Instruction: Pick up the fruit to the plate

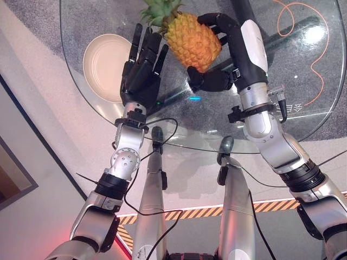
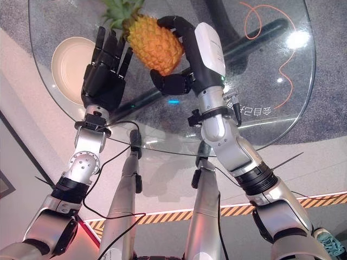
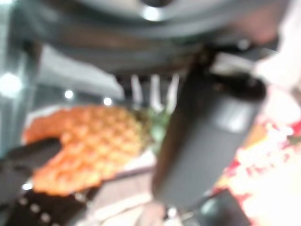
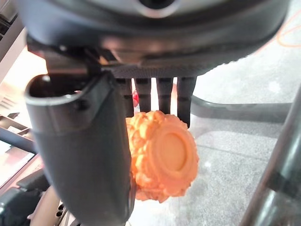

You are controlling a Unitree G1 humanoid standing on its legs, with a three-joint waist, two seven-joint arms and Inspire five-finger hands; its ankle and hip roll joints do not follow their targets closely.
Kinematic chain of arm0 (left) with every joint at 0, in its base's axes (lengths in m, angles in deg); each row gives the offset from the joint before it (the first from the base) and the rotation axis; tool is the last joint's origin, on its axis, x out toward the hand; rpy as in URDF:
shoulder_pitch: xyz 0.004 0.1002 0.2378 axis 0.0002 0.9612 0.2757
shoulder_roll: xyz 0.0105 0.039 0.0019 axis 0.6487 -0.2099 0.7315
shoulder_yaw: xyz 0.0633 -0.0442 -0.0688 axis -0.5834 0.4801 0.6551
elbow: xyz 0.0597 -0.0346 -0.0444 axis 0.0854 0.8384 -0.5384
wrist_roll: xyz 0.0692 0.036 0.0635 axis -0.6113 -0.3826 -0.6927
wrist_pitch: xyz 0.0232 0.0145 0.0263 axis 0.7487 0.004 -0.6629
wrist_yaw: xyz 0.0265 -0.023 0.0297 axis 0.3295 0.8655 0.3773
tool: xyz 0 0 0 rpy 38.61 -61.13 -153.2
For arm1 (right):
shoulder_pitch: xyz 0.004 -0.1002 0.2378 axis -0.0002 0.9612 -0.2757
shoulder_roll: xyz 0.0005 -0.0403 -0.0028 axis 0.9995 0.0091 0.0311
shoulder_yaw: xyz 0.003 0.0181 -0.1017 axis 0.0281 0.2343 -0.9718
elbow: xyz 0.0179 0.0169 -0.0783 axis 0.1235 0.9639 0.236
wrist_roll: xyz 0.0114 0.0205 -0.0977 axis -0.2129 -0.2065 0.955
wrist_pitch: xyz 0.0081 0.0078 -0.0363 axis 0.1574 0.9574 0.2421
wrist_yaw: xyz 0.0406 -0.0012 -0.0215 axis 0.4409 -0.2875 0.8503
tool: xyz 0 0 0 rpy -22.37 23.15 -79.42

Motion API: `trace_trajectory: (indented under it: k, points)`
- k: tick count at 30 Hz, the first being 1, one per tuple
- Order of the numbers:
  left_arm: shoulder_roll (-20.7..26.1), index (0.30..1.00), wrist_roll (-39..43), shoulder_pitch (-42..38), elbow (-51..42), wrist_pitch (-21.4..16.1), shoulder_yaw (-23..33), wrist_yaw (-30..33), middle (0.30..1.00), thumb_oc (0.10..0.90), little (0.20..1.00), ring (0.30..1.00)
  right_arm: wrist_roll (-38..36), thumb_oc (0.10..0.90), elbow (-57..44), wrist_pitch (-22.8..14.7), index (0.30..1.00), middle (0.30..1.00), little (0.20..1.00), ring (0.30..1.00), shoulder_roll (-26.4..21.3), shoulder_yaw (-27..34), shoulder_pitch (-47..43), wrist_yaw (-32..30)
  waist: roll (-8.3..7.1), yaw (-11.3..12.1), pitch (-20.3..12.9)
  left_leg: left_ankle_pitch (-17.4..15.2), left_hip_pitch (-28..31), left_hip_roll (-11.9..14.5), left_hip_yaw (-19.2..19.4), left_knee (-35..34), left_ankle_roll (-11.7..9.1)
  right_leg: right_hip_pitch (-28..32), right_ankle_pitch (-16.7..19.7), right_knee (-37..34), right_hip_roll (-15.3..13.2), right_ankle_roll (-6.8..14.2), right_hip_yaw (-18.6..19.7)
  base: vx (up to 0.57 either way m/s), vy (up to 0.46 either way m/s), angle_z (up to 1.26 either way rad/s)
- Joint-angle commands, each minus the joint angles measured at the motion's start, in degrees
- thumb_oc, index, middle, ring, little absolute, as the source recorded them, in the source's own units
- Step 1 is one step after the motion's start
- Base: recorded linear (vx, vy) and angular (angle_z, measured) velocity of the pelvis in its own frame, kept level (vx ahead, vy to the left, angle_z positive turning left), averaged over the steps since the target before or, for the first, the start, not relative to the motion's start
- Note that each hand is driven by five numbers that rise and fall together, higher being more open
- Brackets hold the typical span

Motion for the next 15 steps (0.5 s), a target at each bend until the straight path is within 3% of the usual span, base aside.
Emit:
trace_trajectory:
  k: [1, 7, 15]
  points:
    - [0.11, 0.900, -2.75, -6.32, -7.35, -3.66, 0.96, 0.24, 0.900, 0.800, 0.900, 0.900, 1.92, 0.100, -12.04, -5.41, 0.300, 0.300, 0.200, 0.300, 1.95, -0.82, -9.86, 0.48, -3.20, 0.20, -1.14, -5.63, 1.94, -4.34, 3.54, 4.43, 3.73, 7.97, 11.29, -17.70, 4.03, -0.03, -4.57, 0.00, 0.000, 0.00]
    - [-0.11, 0.900, -5.57, -6.60, -7.34, -4.49, 0.91, 3.82, 0.900, 0.800, 0.900, 0.900, 1.55, 0.100, -12.19, -5.39, 0.300, 0.300, 0.200, 0.300, 2.19, -1.30, -10.48, 1.48, -3.13, 0.24, -1.14, -5.51, 1.66, -4.38, 3.45, 4.40, 3.71, 7.75, 11.27, -17.71, 4.08, -0.05, -4.51, 0.00, 0.000, 0.00]
    - [-0.26, 0.900, -7.32, -6.36, -8.17, -4.92, 0.54, 3.76, 0.900, 0.800, 0.900, 0.900, 1.51, 0.100, -12.76, -5.21, 0.300, 0.300, 0.200, 0.300, 2.44, -2.32, -10.42, 3.17, -3.06, 0.52, -1.14, -5.20, 1.72, -4.47, 3.38, 4.02, 3.63, 7.96, 11.27, -17.94, 4.03, -0.09, -4.78, 0.00, 0.000, 0.00]
